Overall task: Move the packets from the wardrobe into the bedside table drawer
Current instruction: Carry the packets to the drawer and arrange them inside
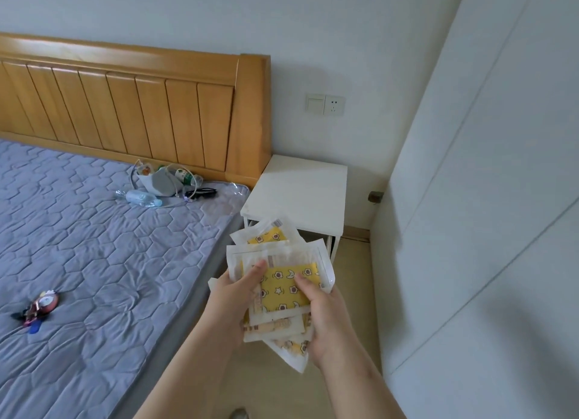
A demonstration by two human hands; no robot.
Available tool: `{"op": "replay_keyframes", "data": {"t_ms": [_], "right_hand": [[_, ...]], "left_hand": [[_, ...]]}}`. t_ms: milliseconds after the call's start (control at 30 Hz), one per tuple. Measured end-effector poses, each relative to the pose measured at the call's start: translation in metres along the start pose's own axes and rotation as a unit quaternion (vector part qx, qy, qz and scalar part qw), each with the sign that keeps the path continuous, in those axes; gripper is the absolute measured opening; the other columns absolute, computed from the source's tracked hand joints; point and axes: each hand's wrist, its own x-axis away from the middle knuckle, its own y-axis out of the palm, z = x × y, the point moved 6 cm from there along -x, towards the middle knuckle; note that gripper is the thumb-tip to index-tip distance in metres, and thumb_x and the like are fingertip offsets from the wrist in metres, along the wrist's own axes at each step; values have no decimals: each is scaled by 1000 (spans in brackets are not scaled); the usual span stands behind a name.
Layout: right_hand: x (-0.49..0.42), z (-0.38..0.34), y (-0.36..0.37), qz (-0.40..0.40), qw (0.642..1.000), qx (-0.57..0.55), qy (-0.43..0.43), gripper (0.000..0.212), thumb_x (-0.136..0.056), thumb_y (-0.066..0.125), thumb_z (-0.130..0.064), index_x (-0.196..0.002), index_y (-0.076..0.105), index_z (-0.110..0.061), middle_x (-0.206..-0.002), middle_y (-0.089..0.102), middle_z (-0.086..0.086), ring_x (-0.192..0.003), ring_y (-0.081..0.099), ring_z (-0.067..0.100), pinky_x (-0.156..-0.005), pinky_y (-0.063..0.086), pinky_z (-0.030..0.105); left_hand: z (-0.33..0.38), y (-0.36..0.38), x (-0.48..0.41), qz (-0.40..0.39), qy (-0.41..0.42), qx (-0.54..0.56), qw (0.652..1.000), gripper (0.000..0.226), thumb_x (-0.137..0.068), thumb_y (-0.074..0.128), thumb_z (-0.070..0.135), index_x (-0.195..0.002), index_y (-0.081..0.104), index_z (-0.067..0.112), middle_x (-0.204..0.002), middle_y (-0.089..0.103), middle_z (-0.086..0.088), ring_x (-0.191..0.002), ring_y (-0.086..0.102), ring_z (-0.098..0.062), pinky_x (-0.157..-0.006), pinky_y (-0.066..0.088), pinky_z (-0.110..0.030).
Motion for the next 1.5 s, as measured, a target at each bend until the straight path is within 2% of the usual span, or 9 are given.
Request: {"op": "replay_keyframes", "data": {"t_ms": [167,300,467,633,867,1067,1133,1300,1500], "right_hand": [[-104,-37,2,40,999,-8,0,26,-84,70,-16,-108,63,-19,-98,73,15,-87,70,36,-75,54,60],[-191,-76,16,61,998,-16,2,24,-84,69,-16,-107,62,-20,-97,72,13,-88,70,36,-76,53,62],[-292,-111,18,105,994,-21,7,39,-82,72,-19,-118,58,-22,-104,71,10,-91,70,31,-79,55,57],[-354,-110,-2,110,992,-20,54,37,-83,71,-18,-117,58,-22,-105,70,10,-93,69,30,-79,55,55],[-425,-113,-21,97,990,26,101,37,-83,71,-20,-117,57,-23,-107,70,6,-96,68,28,-85,54,54],[-487,-84,-43,110,984,52,131,32,-83,71,-18,-113,60,-21,-102,71,10,-89,70,30,-76,56,54],[-510,-76,-49,115,983,72,127,29,-84,70,-18,-111,61,-18,-101,71,11,-90,70,32,-77,56,56],[-565,-67,-59,122,981,116,94,16,-88,63,-14,-104,61,-17,-98,70,10,-85,70,29,-76,56,54],[-584,-47,-64,120,982,133,53,12,-91,60,-12,-93,61,-24,-91,71,3,-82,71,21,-80,57,49]], "left_hand": [[26,37,-109,-19,1,-9,1000,26,-87,65,24,-111,62,14,-83,75,-8,-68,73,-25,-49,56,-35],[58,67,-200,-36,-8,-26,999,24,-88,64,24,-109,64,14,-88,75,-9,-76,73,-28,-60,58,-41],[80,100,-305,-9,-32,-57,998,20,-86,68,27,-101,66,16,-90,74,-8,-75,72,-26,-61,58,-41],[63,118,-362,14,-74,-56,996,18,-87,67,26,-100,65,15,-86,75,-8,-73,72,-26,-56,58,-40],[35,127,-421,42,-113,-60,991,23,-87,66,28,-106,65,15,-92,75,-8,-82,72,-28,-76,57,-50],[-1,115,-483,32,-140,-73,987,18,-86,66,18,-104,65,14,-90,75,-7,-81,73,-27,-73,58,-45],[-11,111,-507,34,-147,-72,986,18,-86,67,17,-104,65,14,-90,75,-7,-80,73,-26,-69,58,-44],[-36,104,-567,35,-157,-63,985,21,-87,66,16,-107,64,13,-92,74,-10,-83,72,-29,-74,57,-49],[-61,97,-591,14,-143,-57,988,15,-89,63,19,-104,63,17,-94,75,-7,-83,72,-26,-73,58,-47]]}}
